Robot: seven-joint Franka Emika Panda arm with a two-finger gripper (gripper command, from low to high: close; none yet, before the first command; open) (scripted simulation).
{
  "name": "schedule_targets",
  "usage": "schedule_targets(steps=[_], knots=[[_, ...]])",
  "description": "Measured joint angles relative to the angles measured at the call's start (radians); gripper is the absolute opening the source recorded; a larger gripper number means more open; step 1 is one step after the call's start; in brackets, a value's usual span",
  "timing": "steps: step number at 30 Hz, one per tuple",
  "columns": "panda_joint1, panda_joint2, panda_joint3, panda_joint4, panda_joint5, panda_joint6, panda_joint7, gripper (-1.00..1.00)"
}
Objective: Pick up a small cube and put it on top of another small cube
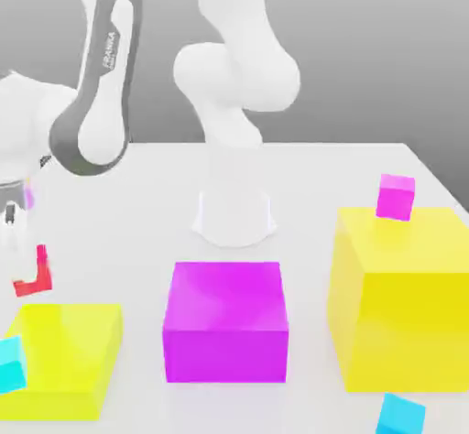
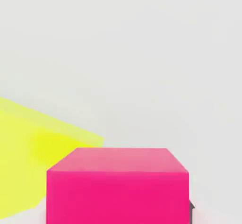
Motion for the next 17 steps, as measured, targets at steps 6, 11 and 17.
schedule_targets(steps=[6, 11, 17], knots=[[0.079, 0.029, 0.033, 0.181, -0.005, -0.151, 0.258, -1.00], [0.130, 0.082, 0.057, 0.300, 0.000, -0.217, 0.429, -1.00], [0.129, 0.168, 0.068, 0.296, 0.022, -0.128, 0.427, 1.00]])
